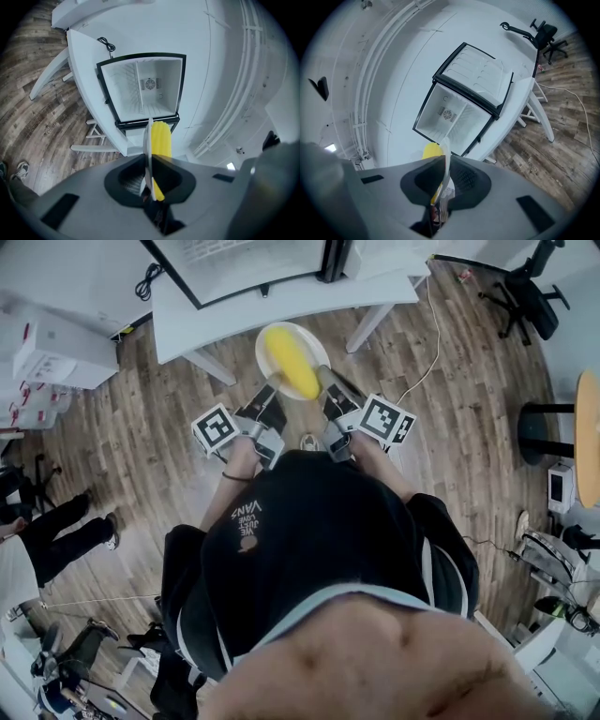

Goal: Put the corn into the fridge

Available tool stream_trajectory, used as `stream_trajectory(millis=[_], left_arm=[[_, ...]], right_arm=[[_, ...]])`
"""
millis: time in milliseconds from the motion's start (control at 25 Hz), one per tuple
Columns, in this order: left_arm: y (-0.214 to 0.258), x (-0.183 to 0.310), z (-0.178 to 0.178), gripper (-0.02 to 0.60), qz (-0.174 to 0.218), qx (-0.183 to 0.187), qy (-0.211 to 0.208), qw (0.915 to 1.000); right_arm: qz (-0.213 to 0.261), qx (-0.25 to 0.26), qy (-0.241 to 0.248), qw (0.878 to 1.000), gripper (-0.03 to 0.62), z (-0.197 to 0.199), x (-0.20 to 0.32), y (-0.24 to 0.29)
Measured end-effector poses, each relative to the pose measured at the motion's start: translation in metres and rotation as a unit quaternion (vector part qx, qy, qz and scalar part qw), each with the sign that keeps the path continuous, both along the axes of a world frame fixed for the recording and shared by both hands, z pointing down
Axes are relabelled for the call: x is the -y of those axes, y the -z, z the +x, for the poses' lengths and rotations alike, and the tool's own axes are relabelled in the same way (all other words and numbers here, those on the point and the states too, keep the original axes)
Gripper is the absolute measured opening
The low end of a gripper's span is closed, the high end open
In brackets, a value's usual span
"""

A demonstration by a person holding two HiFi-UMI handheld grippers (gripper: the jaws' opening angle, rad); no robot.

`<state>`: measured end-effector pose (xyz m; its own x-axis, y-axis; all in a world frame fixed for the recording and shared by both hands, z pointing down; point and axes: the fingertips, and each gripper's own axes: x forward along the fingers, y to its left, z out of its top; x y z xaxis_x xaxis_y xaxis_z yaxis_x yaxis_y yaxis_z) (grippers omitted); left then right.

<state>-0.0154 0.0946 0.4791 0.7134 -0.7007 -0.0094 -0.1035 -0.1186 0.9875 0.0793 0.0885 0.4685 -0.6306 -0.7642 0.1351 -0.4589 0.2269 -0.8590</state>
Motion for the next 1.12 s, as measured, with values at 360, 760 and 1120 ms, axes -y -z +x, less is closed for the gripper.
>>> stream_trajectory(millis=[360,760,1120], left_arm=[[-0.003,0.033,0.016,0.041,0.003,-0.001,0.033,0.9994],[-0.004,0.054,0.020,0.040,-0.004,0.000,0.058,0.9983],[-0.001,0.078,0.011,0.040,-0.008,-0.002,0.054,0.9985]], right_arm=[[0.004,-0.002,0.034,0.999,0.037,0.016,0.039,-0.002],[0.001,0.001,0.060,0.998,0.037,0.019,0.064,-0.003],[0.000,0.001,0.057,0.998,0.037,0.009,0.088,0.000]])
